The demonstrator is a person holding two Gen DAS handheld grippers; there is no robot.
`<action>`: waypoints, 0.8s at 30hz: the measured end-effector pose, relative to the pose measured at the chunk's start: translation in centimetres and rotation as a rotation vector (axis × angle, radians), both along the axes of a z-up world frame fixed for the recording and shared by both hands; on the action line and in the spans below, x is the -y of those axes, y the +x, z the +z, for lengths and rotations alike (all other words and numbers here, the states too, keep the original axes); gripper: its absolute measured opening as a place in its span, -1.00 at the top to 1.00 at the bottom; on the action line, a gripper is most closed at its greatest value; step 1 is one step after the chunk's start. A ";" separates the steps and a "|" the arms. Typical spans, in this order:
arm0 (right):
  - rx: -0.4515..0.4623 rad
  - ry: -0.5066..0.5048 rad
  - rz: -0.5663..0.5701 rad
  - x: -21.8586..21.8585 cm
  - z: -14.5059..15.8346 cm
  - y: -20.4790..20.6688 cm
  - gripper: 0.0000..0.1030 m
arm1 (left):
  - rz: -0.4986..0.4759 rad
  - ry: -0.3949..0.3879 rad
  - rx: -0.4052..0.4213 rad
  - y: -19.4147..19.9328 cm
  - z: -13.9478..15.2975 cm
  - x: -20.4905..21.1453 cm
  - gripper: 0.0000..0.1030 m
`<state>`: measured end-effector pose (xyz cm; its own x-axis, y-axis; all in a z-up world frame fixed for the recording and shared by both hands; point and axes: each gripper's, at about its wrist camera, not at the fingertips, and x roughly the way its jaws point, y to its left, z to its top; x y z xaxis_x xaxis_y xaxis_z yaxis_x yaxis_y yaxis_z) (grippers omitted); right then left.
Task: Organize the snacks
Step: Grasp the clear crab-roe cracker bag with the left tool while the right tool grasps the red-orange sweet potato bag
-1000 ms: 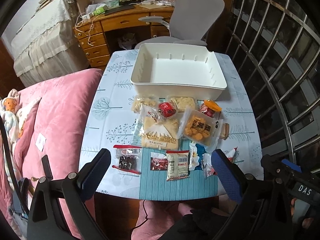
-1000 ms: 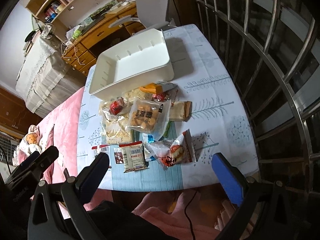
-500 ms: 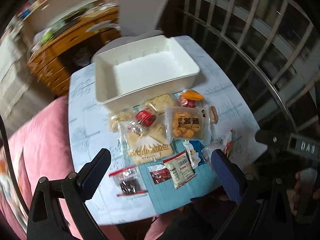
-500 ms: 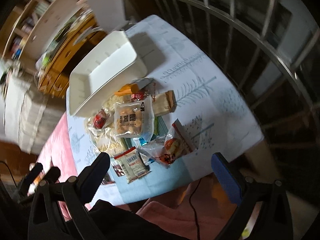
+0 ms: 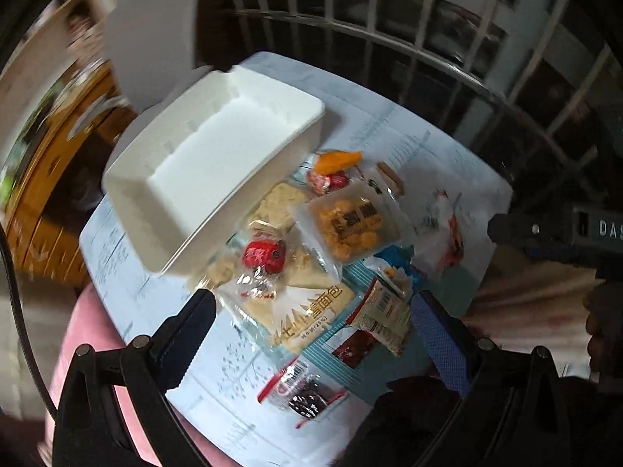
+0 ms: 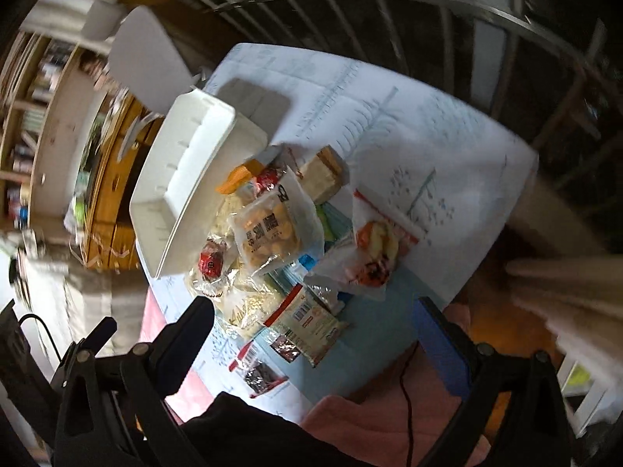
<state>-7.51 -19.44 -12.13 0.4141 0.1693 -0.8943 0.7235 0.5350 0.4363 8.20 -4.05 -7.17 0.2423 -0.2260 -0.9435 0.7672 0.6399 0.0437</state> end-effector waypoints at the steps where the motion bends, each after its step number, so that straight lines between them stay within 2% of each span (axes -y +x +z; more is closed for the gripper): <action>1: -0.002 0.009 -0.023 0.0 -0.4 -0.3 -0.95 | -0.030 0.007 0.000 0.1 -0.4 0.4 -0.95; 9: -0.016 0.119 -0.162 1.3 -4.6 -1.7 -0.89 | -0.250 0.030 0.011 0.5 -3.5 4.1 -0.95; 14: -0.028 0.221 -0.229 2.6 -8.0 -2.0 -0.84 | -0.376 0.055 0.019 0.8 -5.9 6.3 -0.95; 18: -0.037 0.280 -0.263 3.4 -10.0 -1.9 -0.80 | -0.447 0.101 0.009 1.0 -8.3 7.9 -0.95; 24: -0.062 0.336 -0.271 4.6 -12.3 -1.2 -0.74 | -0.492 0.179 -0.004 1.8 -11.8 9.7 -0.95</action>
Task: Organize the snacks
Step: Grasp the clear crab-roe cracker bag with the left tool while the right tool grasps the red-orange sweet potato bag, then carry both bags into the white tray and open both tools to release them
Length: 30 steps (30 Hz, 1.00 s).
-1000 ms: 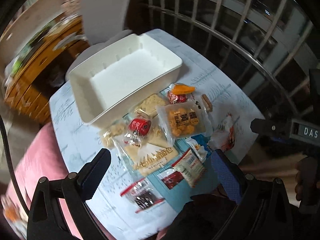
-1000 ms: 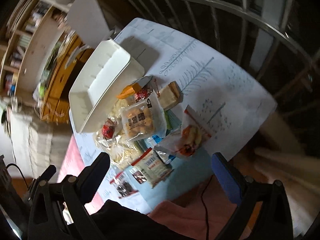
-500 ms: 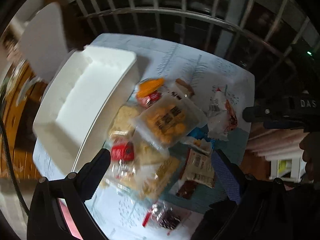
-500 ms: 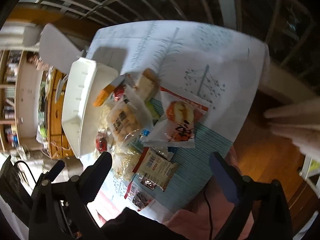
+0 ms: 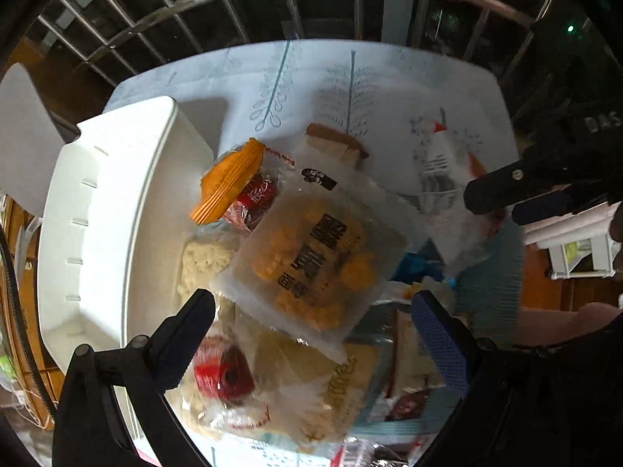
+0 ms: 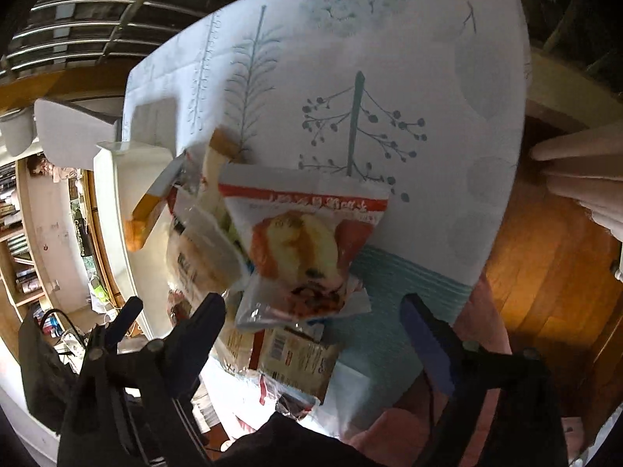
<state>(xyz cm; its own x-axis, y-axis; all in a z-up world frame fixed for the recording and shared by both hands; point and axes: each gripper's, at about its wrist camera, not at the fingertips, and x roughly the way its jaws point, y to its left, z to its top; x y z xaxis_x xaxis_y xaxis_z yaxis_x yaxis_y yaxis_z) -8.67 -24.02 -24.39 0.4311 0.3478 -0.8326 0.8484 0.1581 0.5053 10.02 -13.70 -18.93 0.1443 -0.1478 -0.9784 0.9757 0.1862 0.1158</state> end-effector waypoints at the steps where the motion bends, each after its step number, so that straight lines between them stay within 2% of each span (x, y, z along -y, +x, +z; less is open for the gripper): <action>1: -0.006 0.007 0.002 0.1 -0.3 0.1 -0.73 | -0.004 0.009 -0.006 0.4 -0.5 0.2 -0.95; 8: -0.046 0.070 0.014 0.8 -2.1 0.9 -0.68 | -0.023 0.075 -0.044 1.3 -3.4 2.0 -0.95; 18: -0.096 0.126 0.069 2.1 -3.4 2.7 -0.62 | -0.089 0.064 0.007 1.1 -4.9 3.8 -0.99; 22: -0.116 0.137 0.096 2.1 -3.6 3.4 -0.62 | -0.064 0.099 -0.022 1.7 -6.3 4.2 -0.99; 27: -0.136 0.145 0.125 2.0 -3.8 3.5 -0.58 | -0.064 0.093 -0.041 2.5 -7.0 4.4 -0.99; 30: -0.155 0.145 0.137 2.1 -3.9 4.3 -0.51 | -0.072 0.094 -0.042 2.2 -7.2 4.6 -0.91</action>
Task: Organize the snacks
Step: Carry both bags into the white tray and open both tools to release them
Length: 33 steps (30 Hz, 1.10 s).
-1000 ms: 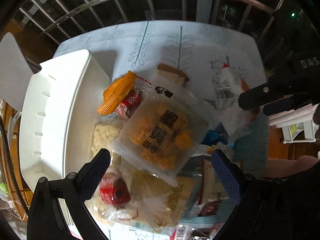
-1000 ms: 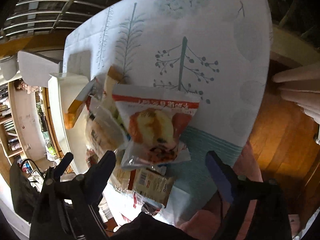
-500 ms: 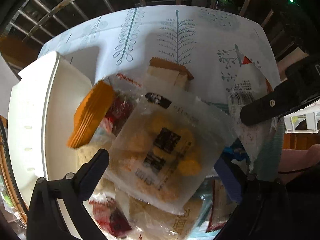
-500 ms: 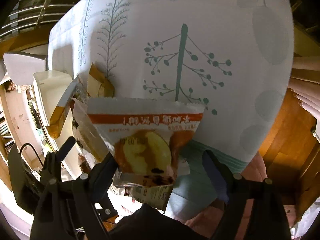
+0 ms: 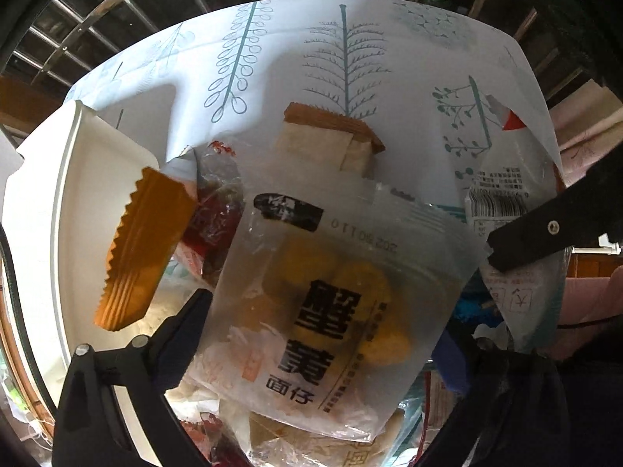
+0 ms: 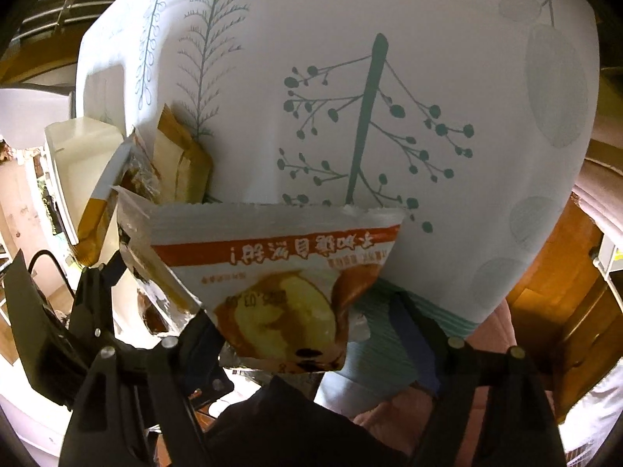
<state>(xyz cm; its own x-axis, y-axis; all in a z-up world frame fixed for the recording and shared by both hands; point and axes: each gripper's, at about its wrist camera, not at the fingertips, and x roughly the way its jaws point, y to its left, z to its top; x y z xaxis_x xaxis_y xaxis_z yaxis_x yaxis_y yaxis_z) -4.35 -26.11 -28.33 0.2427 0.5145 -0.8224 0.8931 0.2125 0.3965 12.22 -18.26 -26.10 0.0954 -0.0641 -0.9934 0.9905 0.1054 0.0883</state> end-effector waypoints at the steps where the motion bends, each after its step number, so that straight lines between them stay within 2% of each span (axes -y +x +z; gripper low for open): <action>1: -0.004 0.000 0.004 0.0 0.0 0.1 -0.47 | 0.001 -0.001 -0.005 -0.3 0.0 -0.1 -0.84; 2: 0.004 0.004 -0.001 0.1 0.0 0.1 -0.26 | 0.005 -0.001 -0.017 -0.4 0.0 -0.1 -0.76; 6: 0.043 0.010 -0.004 0.2 0.3 0.7 -0.05 | 0.045 -0.001 -0.015 -0.8 0.5 -0.4 -0.66; 9: 0.030 -0.012 0.018 0.1 0.6 1.3 -0.04 | 0.088 0.004 -0.014 -0.7 1.0 -0.9 -0.55; 10: 0.027 -0.016 0.021 0.1 0.7 1.5 -0.02 | 0.101 0.005 -0.014 -0.7 1.1 -1.1 -0.45; 14: 0.020 -0.040 0.010 0.0 1.2 1.8 0.03 | 0.164 0.013 0.009 -0.5 1.7 -1.9 -0.38; 22: 0.056 -0.115 -0.001 -1.6 4.4 2.3 0.05 | 0.266 -0.026 0.006 -0.6 4.4 -3.4 -0.37; 30: 0.121 -0.173 0.014 -2.8 7.9 2.6 0.05 | 0.330 -0.053 -0.047 -1.5 8.5 -6.6 -0.37; 33: 0.145 -0.192 0.040 -2.8 9.3 2.6 0.05 | 0.375 -0.092 -0.086 -1.3 10.2 -8.2 -0.39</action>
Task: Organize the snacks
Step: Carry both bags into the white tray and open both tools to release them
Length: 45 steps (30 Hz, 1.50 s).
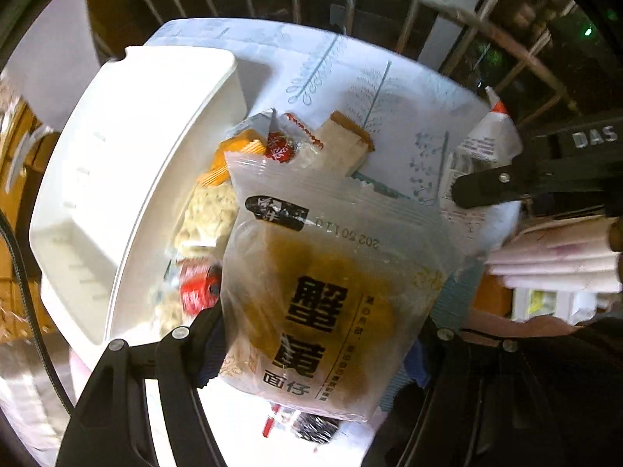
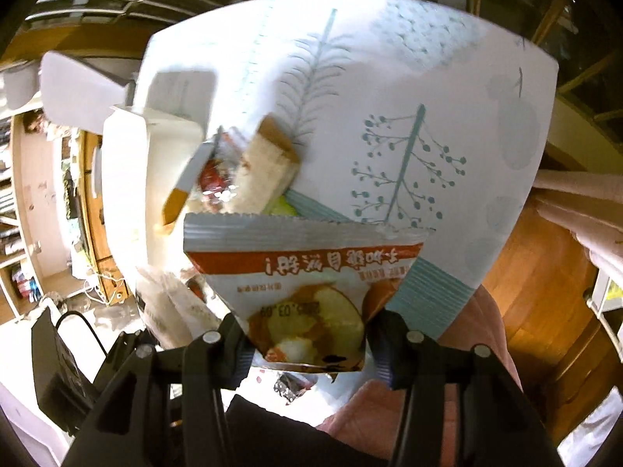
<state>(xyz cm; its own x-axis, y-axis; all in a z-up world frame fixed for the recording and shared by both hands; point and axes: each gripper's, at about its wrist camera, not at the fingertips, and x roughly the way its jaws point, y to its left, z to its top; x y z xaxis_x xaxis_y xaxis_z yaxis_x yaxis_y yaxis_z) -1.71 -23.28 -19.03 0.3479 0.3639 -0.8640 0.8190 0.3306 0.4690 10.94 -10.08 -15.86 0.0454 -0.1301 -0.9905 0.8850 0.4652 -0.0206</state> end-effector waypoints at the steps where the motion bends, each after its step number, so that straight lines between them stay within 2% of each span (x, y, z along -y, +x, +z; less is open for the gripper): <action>1: 0.007 -0.007 0.012 -0.1 0.5 0.2 0.05 | 0.013 -0.005 -0.001 -0.2 0.7 -0.7 -0.39; 12: 0.067 -0.068 0.182 -1.0 5.3 3.8 0.05 | 0.183 0.004 0.008 1.8 5.1 -3.6 -0.40; 21: 0.136 -0.119 0.362 -1.6 8.0 10.8 0.04 | 0.347 -0.034 0.038 6.0 7.5 -6.4 -0.42; 27: 0.241 -0.134 0.447 -2.2 9.3 14.9 0.04 | 0.473 -0.053 0.087 10.0 8.2 -7.7 -0.43; 35: 0.296 -0.192 0.563 -2.8 8.5 20.8 0.04 | 0.684 -0.101 0.104 16.5 5.9 -8.7 -0.43; 41: 0.363 -0.249 0.634 -3.2 7.3 24.3 0.04 | 0.797 -0.203 0.118 18.4 3.7 -9.7 -0.44; 45: 0.387 -0.286 0.684 -3.7 6.5 26.0 0.04 | 0.847 -0.213 0.092 19.5 2.1 -10.1 -0.48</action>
<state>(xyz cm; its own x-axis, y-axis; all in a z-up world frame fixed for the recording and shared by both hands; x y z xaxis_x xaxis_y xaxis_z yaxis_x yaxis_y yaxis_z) 24.31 -19.55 -12.51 0.4216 0.3877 -0.8197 0.1928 0.8450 0.4988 30.41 -0.02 -13.78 0.2892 -0.1985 -0.9365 0.2459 0.9608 -0.1278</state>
